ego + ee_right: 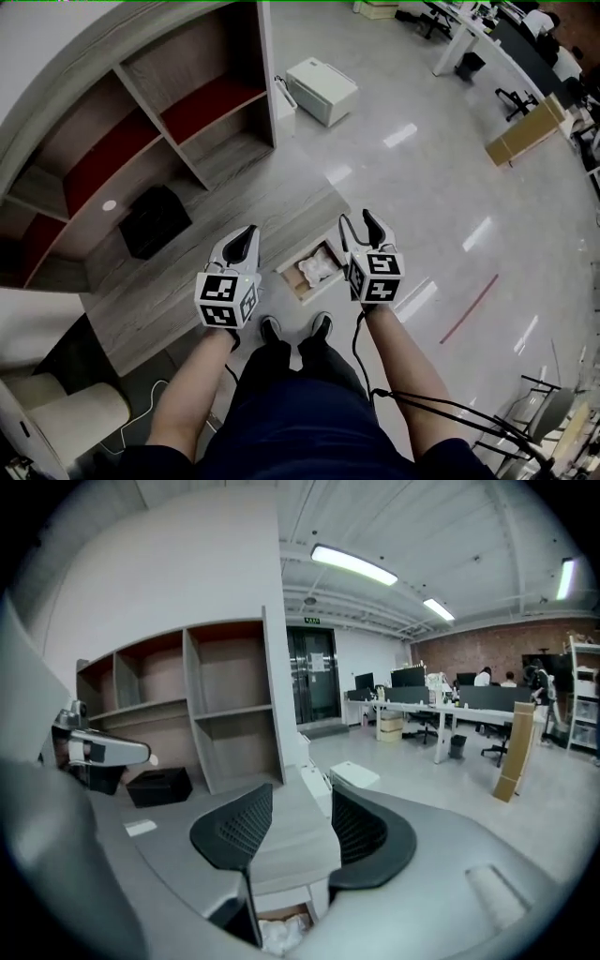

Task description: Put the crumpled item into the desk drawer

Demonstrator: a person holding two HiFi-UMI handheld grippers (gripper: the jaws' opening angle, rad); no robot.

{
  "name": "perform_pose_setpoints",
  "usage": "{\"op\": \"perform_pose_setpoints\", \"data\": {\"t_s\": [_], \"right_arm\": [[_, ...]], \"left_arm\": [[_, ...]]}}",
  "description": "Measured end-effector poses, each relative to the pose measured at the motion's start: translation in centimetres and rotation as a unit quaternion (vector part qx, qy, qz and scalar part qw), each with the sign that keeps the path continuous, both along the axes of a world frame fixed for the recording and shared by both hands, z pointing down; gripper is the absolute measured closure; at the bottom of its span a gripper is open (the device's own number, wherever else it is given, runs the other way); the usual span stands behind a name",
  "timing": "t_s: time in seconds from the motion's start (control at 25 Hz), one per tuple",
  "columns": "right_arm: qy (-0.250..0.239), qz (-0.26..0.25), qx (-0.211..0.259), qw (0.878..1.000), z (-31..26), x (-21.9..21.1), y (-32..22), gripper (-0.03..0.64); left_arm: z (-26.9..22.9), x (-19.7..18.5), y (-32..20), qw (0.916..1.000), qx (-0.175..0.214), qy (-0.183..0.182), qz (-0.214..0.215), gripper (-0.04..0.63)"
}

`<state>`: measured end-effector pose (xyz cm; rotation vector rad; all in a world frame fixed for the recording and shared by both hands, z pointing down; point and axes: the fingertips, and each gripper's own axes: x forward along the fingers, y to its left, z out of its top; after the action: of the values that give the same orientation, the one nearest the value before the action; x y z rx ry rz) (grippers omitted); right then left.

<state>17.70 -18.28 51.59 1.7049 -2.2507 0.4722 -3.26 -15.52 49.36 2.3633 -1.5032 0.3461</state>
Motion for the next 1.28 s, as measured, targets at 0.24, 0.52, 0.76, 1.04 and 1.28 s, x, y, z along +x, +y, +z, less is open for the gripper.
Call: {"op": "perform_pose_setpoints", "data": {"t_s": [0.24, 0.52, 0.76, 1.04, 1.28], "right_arm": [[-0.003, -0.019, 0.087, 0.996, -8.2, -1.3, -0.4, 0.512], [-0.025, -0.04, 0.149, 0.988, -14.8, -3.3, 0.0, 0.595], [-0.039, -0.043, 0.174, 0.983, -18.0, -4.3, 0.8, 0.609], [-0.036, -0.038, 0.223, 0.973, -22.2, -4.0, 1.4, 0.609], [-0.018, -0.054, 0.253, 0.966, -24.5, -4.8, 2.1, 0.611]], "left_arm": [[-5.5, -1.0, -2.3, 0.9981, 0.058, 0.005, -0.017, 0.591], [-11.8, -1.5, -2.8, 0.9923, 0.119, 0.024, -0.025, 0.591], [-16.3, -1.9, -2.6, 0.9855, 0.163, 0.033, -0.034, 0.591], [-21.4, -1.1, -2.0, 0.9739, 0.224, 0.026, -0.022, 0.591], [-23.0, -0.3, -1.5, 0.9673, 0.253, 0.013, -0.009, 0.591]]}}
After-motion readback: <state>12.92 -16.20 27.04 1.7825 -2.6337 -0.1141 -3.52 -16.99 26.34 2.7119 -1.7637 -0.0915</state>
